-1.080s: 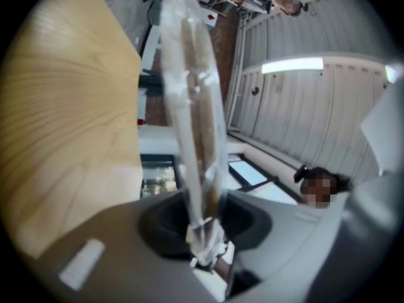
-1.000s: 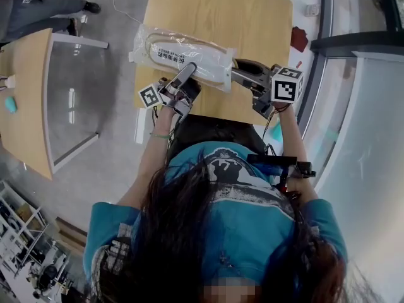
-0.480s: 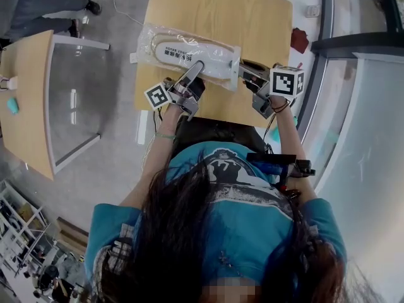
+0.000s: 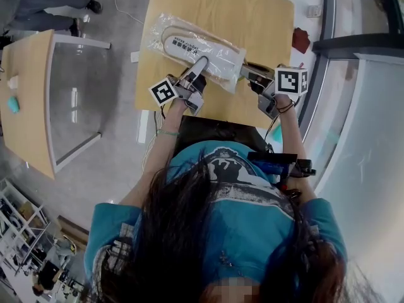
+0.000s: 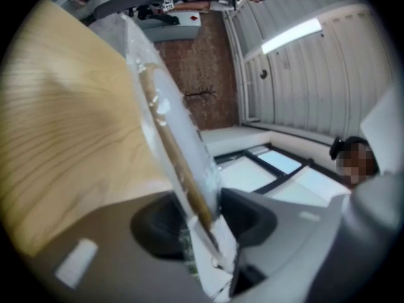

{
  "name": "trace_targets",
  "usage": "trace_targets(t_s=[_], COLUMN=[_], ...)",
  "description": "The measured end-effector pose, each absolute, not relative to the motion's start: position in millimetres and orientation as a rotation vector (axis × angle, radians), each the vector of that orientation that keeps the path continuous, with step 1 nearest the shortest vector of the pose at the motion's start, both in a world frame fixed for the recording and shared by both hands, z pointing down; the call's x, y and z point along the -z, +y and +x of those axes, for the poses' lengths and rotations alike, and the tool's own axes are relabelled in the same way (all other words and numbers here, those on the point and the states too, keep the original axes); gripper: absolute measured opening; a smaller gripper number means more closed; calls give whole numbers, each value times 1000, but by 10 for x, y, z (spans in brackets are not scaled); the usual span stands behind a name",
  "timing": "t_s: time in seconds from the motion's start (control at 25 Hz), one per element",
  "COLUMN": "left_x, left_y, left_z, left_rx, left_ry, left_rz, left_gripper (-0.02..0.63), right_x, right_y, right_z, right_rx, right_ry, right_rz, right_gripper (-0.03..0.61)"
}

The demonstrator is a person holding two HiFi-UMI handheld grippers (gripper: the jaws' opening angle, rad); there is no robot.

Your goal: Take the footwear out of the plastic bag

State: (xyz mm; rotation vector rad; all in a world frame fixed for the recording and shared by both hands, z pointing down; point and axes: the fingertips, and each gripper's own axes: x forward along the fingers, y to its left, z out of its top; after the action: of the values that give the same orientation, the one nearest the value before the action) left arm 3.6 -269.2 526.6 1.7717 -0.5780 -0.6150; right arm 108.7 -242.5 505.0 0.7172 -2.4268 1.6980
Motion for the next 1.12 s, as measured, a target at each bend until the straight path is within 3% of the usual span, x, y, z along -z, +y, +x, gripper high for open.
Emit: trace_targets(t_s=[0.52,0.88,1.12], left_x=[-5396,-5364,-5447], left_y=[-2903,-3087,-3145], left_z=[-187,-339,-400], left_rx=[661,649,624], left_ry=[-804,-793,-844], left_rz=[1705,1758,1745], left_gripper=[207,138,132], right_x=[-4972,-4940,-4937], right_y=[-2389,-2304,-2276], right_z=[1180,1421,1510], right_rx=[-1711,-1695,-1691], right_ry=[-2391,-2399,-2388], right_rz=[804,791,800], right_gripper=[77,74,74])
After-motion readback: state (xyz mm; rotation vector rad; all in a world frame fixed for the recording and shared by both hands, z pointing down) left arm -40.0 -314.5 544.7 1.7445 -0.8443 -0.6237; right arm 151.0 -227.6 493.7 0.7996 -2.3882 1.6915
